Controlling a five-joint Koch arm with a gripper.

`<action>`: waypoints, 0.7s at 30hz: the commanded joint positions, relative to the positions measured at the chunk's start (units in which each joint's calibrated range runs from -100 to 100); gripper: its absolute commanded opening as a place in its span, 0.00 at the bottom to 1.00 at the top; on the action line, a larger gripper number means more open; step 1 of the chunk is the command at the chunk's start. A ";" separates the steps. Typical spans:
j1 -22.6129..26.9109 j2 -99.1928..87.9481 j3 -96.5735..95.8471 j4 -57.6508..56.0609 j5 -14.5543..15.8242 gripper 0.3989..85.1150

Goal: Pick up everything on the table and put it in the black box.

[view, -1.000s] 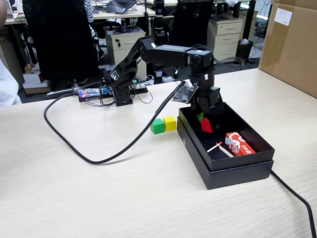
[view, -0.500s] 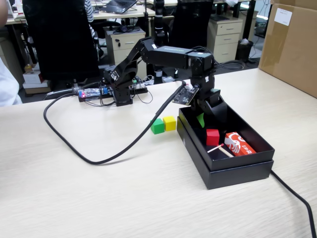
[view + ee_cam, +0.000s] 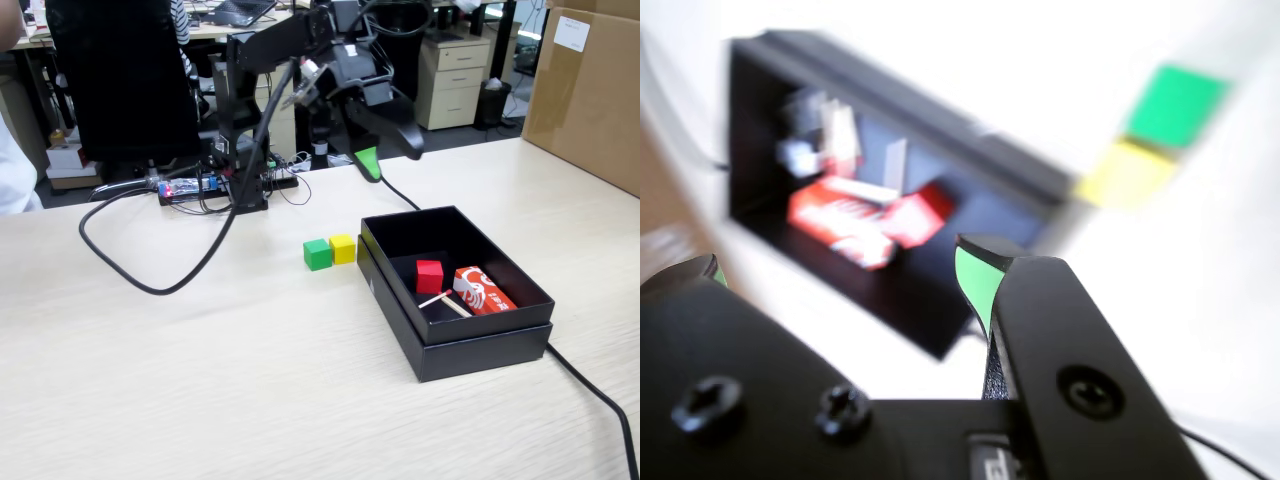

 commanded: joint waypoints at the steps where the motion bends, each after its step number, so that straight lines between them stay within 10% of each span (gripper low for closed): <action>1: -1.07 -9.61 -3.42 -0.03 0.00 0.57; 21: -2.64 -6.40 -35.70 4.46 3.76 0.58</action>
